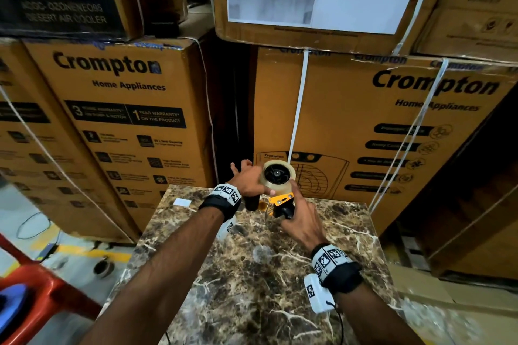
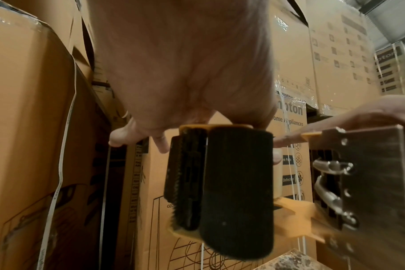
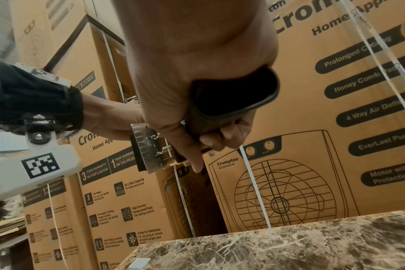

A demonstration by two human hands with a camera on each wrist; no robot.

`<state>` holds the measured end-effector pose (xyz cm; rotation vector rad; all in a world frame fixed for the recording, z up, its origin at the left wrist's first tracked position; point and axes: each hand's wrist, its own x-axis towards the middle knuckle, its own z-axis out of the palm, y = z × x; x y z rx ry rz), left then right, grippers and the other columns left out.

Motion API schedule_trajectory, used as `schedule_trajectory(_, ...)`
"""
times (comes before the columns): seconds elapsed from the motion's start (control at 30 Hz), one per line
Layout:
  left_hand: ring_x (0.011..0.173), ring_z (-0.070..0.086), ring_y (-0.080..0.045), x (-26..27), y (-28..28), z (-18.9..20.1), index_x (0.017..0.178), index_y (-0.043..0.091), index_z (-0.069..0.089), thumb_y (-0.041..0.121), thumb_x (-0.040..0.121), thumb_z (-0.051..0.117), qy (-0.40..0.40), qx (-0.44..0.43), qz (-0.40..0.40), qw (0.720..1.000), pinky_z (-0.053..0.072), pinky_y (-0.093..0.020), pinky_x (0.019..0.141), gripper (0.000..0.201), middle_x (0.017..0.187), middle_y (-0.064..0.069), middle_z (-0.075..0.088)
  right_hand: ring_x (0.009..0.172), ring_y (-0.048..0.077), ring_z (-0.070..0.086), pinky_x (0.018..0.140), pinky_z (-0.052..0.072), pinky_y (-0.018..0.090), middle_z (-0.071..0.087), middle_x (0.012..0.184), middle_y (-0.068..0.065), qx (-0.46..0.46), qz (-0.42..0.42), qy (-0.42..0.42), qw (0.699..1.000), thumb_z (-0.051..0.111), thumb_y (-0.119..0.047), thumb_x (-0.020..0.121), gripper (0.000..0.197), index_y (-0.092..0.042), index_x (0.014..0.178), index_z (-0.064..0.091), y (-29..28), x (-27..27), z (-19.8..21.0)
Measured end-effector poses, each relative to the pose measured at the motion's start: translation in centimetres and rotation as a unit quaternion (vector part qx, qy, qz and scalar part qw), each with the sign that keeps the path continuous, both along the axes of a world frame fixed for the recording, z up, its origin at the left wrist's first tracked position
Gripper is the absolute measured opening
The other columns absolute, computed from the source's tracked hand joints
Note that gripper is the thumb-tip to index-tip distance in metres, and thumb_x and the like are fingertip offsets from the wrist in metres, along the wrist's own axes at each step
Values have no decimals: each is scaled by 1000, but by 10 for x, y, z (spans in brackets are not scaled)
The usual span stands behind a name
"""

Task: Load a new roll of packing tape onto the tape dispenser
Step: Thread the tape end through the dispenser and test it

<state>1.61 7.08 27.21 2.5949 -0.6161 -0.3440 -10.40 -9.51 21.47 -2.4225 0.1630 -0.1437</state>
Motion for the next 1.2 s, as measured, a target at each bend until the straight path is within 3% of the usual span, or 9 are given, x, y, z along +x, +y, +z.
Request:
schedule_trajectory(0.17, 138, 27, -35, 5, 1, -2, 120, 18, 66, 49, 62, 89, 4, -31, 29, 999, -2, -71, 115, 71, 124, -18, 58, 77, 25, 66, 65, 61, 42, 64, 94, 6, -6, -15, 17, 1000, 70, -42, 70, 117, -55, 156, -9, -1, 1, -7)
schedule_trajectory(0.33, 131, 37, -33, 10, 3, -4, 112, 13, 65, 56, 59, 88, -10, -23, 42, 999, 8, -68, 117, 72, 116, -12, 59, 78, 23, 66, 67, 60, 37, 66, 93, 6, 3, 5, 11, 1000, 71, -30, 71, 116, -44, 161, -1, -1, 0, 0)
schedule_trajectory(0.4, 139, 28, -36, 9, 5, -4, 122, 16, 61, 63, 61, 83, -16, 0, 18, 1000, -3, -73, 114, 80, 127, -16, 58, 81, 23, 67, 70, 61, 38, 68, 94, 6, 6, 9, 9, 1000, 73, -29, 71, 117, -42, 161, 0, -2, 0, 2)
schedule_trajectory(0.47, 147, 14, -38, 9, 6, -8, 141, 24, 45, 64, 65, 78, 5, -1, -4, 1000, -14, -74, 111, 91, 143, -19, 48, 81, 22, 68, 67, 60, 35, 70, 94, 5, 3, 16, 2, 1000, 75, -22, 74, 115, -36, 163, 3, -2, -1, 6)
schedule_trajectory(0.53, 148, 13, -37, 8, 6, -9, 143, 28, 43, 60, 66, 79, 24, -18, -1, 1000, -13, -73, 112, 90, 145, -19, 45, 80, 21, 69, 66, 60, 34, 71, 92, 2, 6, 22, -4, 1000, 74, -19, 75, 112, -32, 163, 7, -3, -1, 9)
schedule_trajectory(0.7, 135, 36, -33, 14, -1, -11, 111, 19, 67, 60, 61, 83, -7, -11, 25, 1000, 0, -69, 116, 66, 116, -12, 63, 75, 24, 65, 58, 58, 37, 64, 91, 5, 2, -2, 27, 1000, 64, -29, 65, 119, -49, 158, -7, -4, 4, -1)
schedule_trajectory(0.83, 121, 52, -33, 16, -2, -14, 92, 15, 67, 70, 57, 80, -33, -1, 28, 999, 10, -69, 114, 66, 98, -8, 67, 75, 22, 61, 58, 48, 30, 61, 85, 2, 5, -2, 27, 1000, 68, -20, 75, 113, -39, 161, -2, -6, 6, -3)
schedule_trajectory(1.03, 143, 21, -37, 8, -8, -5, 106, 14, 60, 65, 71, 76, -6, 47, 25, 999, -7, -73, 113, 64, 132, -21, 55, 84, 24, 64, 68, 59, 39, 65, 94, 4, 0, -11, 32, 999, 69, -29, 70, 117, -45, 159, -6, -11, 15, -13)
schedule_trajectory(1.2, 147, 13, -39, 3, -13, -1, 68, 24, 48, 66, 71, 75, -31, 62, 33, 997, -13, -75, 111, 50, 121, -15, 64, 87, 24, 65, 73, 61, 42, 65, 98, 3, 18, -19, 34, 999, 73, -34, 65, 122, -49, 157, -5, -16, 22, -19)
